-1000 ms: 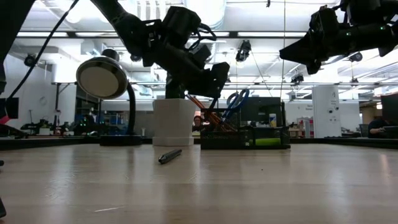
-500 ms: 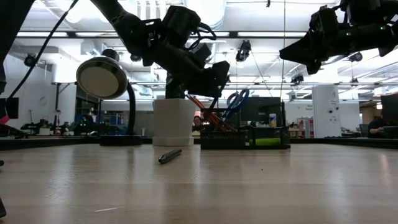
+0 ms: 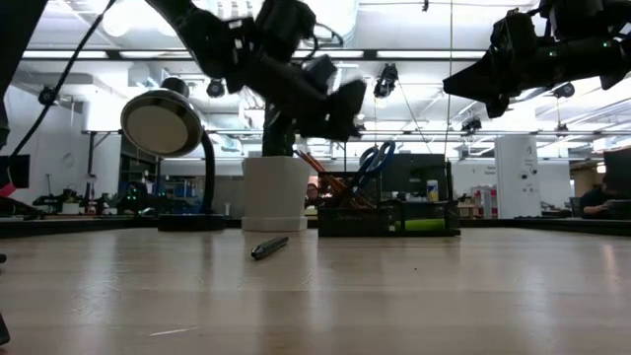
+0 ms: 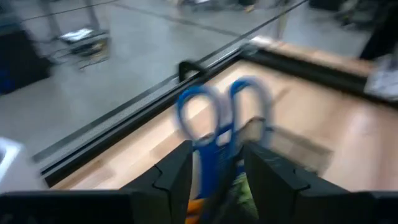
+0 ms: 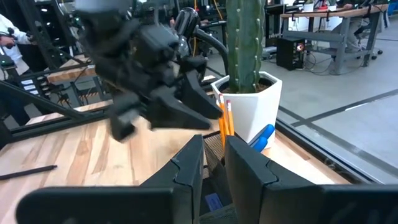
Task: Pick and place office supplies into organizer
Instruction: Put the top pen into the left section of the desk organizer
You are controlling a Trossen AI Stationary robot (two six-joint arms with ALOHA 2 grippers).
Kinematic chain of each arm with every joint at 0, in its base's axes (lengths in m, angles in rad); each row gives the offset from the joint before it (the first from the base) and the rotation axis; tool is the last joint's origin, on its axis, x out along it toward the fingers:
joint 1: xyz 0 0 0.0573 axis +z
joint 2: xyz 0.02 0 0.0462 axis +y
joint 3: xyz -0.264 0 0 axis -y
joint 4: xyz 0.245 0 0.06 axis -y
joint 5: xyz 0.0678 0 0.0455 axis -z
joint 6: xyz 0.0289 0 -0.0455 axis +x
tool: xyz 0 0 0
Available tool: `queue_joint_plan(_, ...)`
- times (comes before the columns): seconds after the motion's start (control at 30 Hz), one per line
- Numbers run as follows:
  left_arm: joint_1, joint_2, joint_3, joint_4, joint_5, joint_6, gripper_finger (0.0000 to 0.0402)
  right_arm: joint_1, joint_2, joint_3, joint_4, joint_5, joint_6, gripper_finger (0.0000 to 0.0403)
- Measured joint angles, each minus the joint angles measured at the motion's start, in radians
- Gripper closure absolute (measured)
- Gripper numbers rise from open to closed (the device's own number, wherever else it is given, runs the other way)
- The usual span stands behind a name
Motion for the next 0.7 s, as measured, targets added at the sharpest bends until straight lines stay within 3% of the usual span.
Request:
queue_joint_plan(0.37,-0.069,-0.162,0.016,-0.03,0.397,-0.003,0.0273,0.0,0.0,0.0,-0.003,0.0,-0.001,0.0346)
queue_joint_plan(0.57,-0.132,-0.246,0.015,-0.145,0.411,-0.074,0.0273,0.0,0.0,0.0,-0.003,0.0,-0.001,0.0346)
queue_joint_plan(0.7,-0.153,-0.28,0.015,-0.275,0.413,-0.227,0.0273,0.0,0.0,0.0,-0.003,0.0,-0.001,0.0346)
